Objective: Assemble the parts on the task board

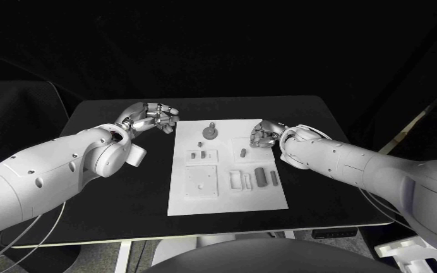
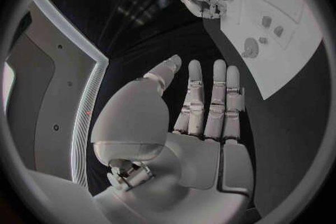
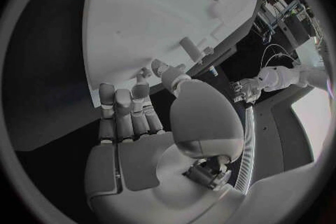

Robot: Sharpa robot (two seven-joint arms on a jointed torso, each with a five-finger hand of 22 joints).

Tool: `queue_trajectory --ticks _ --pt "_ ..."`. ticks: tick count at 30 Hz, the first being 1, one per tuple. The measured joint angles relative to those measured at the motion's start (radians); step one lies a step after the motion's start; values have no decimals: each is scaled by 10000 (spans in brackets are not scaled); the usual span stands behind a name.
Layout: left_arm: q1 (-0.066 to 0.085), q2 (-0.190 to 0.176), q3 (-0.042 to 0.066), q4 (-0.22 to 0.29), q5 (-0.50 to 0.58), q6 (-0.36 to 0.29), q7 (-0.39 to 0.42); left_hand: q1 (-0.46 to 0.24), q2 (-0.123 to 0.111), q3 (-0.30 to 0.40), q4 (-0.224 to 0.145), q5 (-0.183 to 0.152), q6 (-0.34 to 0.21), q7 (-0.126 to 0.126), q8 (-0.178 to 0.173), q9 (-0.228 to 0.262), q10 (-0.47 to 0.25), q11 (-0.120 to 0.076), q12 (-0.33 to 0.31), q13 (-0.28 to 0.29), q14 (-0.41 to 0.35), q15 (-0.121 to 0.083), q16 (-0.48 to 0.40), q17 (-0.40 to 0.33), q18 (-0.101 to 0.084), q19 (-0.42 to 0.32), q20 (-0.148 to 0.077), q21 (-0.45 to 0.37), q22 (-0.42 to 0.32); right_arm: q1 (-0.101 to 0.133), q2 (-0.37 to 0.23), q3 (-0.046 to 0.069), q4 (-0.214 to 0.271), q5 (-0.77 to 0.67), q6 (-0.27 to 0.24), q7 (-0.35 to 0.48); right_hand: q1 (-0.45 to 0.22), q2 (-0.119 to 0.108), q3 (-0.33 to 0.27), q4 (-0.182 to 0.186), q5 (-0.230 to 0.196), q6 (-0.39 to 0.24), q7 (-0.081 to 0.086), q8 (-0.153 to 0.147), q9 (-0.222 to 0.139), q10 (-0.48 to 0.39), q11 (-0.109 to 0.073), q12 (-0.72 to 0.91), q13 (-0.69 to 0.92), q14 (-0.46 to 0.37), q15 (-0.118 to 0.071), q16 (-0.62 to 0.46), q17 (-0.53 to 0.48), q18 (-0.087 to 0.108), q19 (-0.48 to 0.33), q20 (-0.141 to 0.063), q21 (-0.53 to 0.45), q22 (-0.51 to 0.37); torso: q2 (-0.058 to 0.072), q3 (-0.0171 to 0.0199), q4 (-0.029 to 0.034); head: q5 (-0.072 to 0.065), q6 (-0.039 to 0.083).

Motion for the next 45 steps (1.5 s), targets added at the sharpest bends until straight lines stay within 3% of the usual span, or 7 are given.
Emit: queue_trajectory --ticks 13,20,33,35,36,37,45 --pt "0 7 1 -10 0 2 -8 0 0 0 0 0 -3 3 0 0 0 0 0 0 0 0 0 1 -5 0 0 0 9 -1 19 -7 -9 -8 -80 -6 64 147 96 41 0 156 -12 53 3 71 0 0 -9 56 -22 0 -9 1 71 1 0 -2 13 -12 -6 -1 -35" --pt "0 10 1 -10 1 4 -12 -38 38 0 0 0 -20 20 0 0 0 0 -37 0 0 0 0 1 -8 0 0 0 8 0 37 -8 -22 -35 -165 -67 37 569 235 123 0 563 -61 270 85 214 -37 40 -27 179 -78 0 -23 -1 142 0 0 10 18 -12 -10 1 -47" --pt "0 15 1 -19 2 7 -25 -38 38 0 0 0 -30 29 0 0 -1 1 -37 0 0 0 -39 2 -15 1 0 0 7 9 59 -3 -24 -133 -207 -152 91 620 276 82 0 736 -119 378 152 251 -72 40 -35 182 -74 0 -23 -1 178 -36 0 19 27 -11 -12 -16 -70" --pt "0 16 1 -18 2 8 -27 -38 38 0 0 0 -32 52 0 0 -230 213 -35 2 0 0 -39 3 -16 1 0 0 7 9 80 -2 -40 -143 -220 -168 91 620 275 82 0 737 -119 379 160 250 -72 40 -35 182 -74 0 -23 -1 178 -36 0 19 29 -11 -12 -12 -70" --pt "0 16 1 -15 2 10 -29 -38 38 0 0 0 471 469 0 0 -1406 1015 -39 1 0 0 -39 3 -18 1 1 0 6 10 86 -2 -42 -151 -230 -180 91 620 276 82 0 762 -143 379 161 250 -72 40 -35 182 -73 0 -23 0 178 -36 0 19 30 -11 -12 -12 -75" --pt "0 15 1 -13 2 10 -30 -38 38 0 0 0 591 589 0 -7 -1770 1418 -39 1 0 0 -39 3 -19 0 1 0 6 10 91 -1 -43 -156 -238 -189 91 619 276 82 -1 789 -138 401 161 250 -72 40 -35 186 -77 0 -23 0 178 -36 0 19 31 -11 -12 -11 -79" --pt "1 14 1 -16 3 13 -44 -38 38 0 0 0 606 605 0 -7 -1908 1590 -38 1 0 0 -39 -5 -20 1 1 0 15 18 126 2 -67 -231 -319 -260 91 618 275 82 -1 839 -88 409 159 267 -54 40 -35 237 -85 -1 -22 0 178 -36 0 28 45 -13 -6 -9 -95"
